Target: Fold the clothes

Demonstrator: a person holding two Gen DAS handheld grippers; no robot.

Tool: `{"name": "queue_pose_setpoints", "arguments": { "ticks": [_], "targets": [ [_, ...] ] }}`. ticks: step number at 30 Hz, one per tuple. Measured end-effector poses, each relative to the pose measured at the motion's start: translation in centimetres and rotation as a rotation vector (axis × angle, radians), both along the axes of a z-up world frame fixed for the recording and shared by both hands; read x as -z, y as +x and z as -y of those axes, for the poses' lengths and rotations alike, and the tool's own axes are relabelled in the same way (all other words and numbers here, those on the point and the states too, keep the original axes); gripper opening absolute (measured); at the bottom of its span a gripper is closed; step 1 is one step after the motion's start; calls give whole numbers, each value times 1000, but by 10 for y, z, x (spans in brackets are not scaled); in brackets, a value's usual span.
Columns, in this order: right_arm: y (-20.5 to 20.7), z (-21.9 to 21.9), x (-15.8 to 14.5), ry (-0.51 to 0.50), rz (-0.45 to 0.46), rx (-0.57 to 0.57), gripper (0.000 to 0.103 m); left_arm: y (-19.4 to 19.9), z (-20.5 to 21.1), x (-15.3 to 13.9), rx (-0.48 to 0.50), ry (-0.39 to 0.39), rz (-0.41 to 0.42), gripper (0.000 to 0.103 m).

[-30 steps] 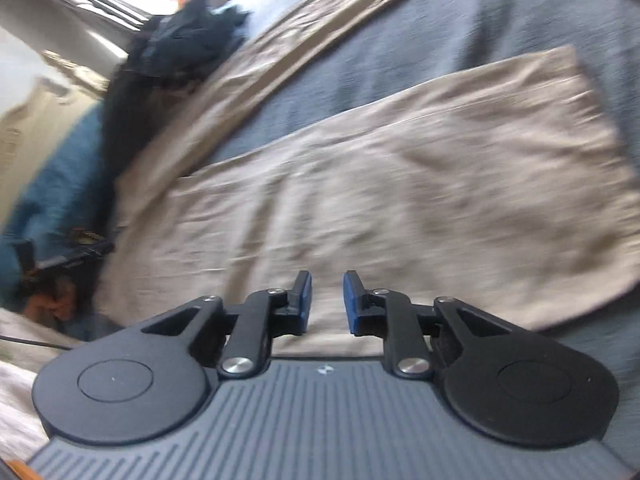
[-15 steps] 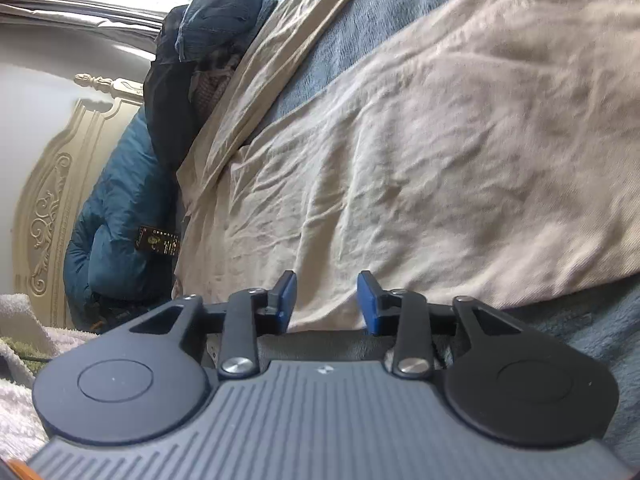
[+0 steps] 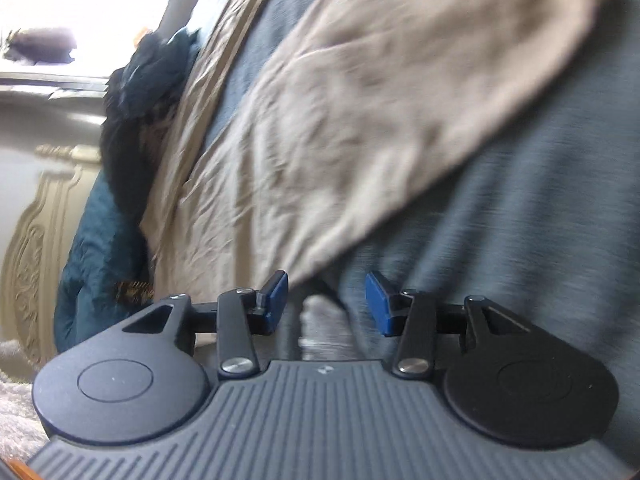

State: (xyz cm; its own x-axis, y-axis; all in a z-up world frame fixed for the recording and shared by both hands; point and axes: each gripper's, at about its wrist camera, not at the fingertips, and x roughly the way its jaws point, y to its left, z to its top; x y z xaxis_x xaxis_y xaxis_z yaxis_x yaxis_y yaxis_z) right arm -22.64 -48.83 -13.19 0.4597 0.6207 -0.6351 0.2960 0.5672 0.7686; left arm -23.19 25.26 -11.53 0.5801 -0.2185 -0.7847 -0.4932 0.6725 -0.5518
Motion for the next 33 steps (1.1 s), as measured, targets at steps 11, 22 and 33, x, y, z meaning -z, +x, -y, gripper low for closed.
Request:
{"name": "queue_pose_setpoints", "arguments": {
  "ticks": [11, 22, 33],
  "targets": [
    [7, 8, 25, 76, 42, 248, 42, -4, -5, 6, -105, -47, 43, 28],
    [34, -13, -31, -99, 211, 247, 3, -3, -2, -30, -213, -33, 165, 9],
    [143, -28, -113, -308, 352, 135, 2, 53, -1, -47, -212, 10, 304, 9]
  ]
}}
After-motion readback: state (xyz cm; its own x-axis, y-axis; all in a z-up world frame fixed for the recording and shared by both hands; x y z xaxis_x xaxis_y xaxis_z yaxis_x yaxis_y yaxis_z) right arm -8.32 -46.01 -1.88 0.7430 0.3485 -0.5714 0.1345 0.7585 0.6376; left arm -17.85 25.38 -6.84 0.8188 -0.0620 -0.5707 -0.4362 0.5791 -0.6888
